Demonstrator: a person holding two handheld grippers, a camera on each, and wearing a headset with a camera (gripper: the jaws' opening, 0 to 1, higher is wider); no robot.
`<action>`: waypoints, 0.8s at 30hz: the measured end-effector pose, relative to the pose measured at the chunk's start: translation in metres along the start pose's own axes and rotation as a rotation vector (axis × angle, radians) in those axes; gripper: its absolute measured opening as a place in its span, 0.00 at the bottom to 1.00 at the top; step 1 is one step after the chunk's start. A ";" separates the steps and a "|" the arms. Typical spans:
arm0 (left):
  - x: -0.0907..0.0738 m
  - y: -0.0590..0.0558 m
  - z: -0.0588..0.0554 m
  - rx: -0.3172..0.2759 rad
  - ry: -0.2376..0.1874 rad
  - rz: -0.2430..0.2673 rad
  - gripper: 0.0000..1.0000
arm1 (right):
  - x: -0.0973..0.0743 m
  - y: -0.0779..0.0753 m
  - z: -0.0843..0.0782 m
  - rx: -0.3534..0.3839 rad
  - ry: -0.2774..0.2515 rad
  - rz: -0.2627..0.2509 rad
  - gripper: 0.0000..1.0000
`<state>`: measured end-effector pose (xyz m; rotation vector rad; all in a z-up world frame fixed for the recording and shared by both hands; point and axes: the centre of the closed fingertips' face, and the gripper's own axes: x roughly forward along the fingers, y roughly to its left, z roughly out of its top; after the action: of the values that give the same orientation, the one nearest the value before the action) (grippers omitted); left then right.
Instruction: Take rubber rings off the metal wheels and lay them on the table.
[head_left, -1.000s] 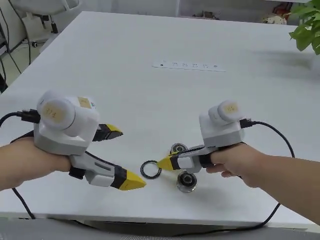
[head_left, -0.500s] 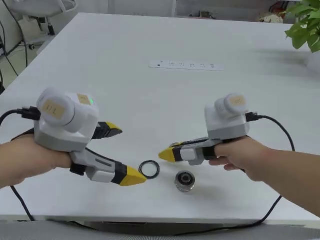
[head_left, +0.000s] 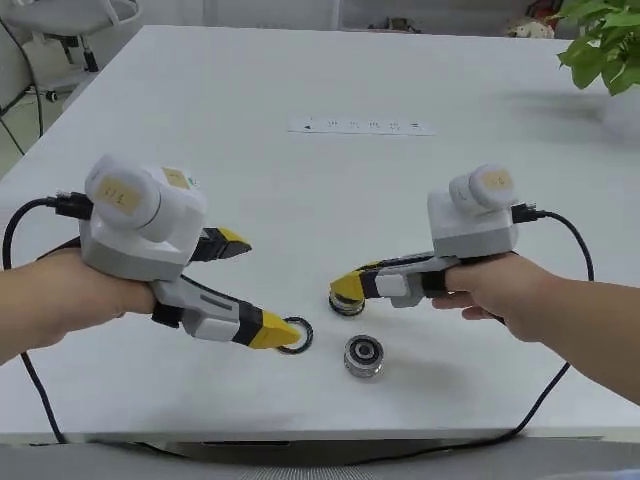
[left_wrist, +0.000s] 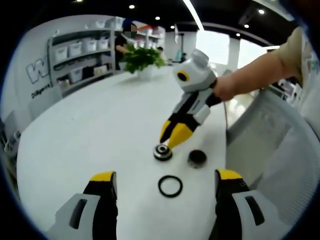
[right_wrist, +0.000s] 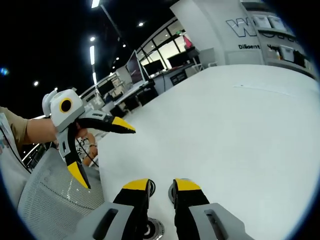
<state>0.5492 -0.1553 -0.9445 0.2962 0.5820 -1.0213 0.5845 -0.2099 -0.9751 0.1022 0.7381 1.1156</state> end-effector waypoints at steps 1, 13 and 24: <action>0.001 0.000 0.001 -0.001 -0.001 0.000 0.81 | -0.001 -0.001 0.000 -0.001 -0.003 -0.004 0.16; 0.012 0.006 0.007 -0.010 -0.001 0.002 0.77 | -0.014 -0.018 -0.001 -0.037 -0.013 -0.051 0.21; 0.027 0.011 0.009 -0.008 0.002 0.003 0.71 | -0.017 -0.029 -0.009 -0.076 0.003 -0.067 0.22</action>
<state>0.5719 -0.1733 -0.9527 0.2906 0.5870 -1.0154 0.5973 -0.2400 -0.9860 0.0116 0.6964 1.0785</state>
